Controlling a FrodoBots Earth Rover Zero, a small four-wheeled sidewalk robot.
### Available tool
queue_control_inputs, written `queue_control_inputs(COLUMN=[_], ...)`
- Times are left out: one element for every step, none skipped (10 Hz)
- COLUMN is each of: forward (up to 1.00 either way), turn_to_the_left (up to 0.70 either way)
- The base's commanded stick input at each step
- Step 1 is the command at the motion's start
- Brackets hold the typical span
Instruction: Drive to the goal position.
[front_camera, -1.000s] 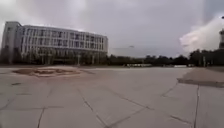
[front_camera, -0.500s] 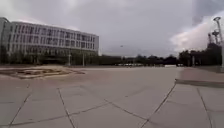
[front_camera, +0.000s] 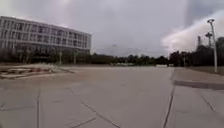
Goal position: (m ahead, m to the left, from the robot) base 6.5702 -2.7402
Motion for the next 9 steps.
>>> queue_control_inputs(forward=[1.0, 1.0, 1.0, 1.0, 1.0, 1.0, 1.0, 1.0, 1.0], turn_to_the_left=[-0.27, -0.27, -0.27, -0.27, -0.27, -0.27, -0.27, -0.27, -0.27])
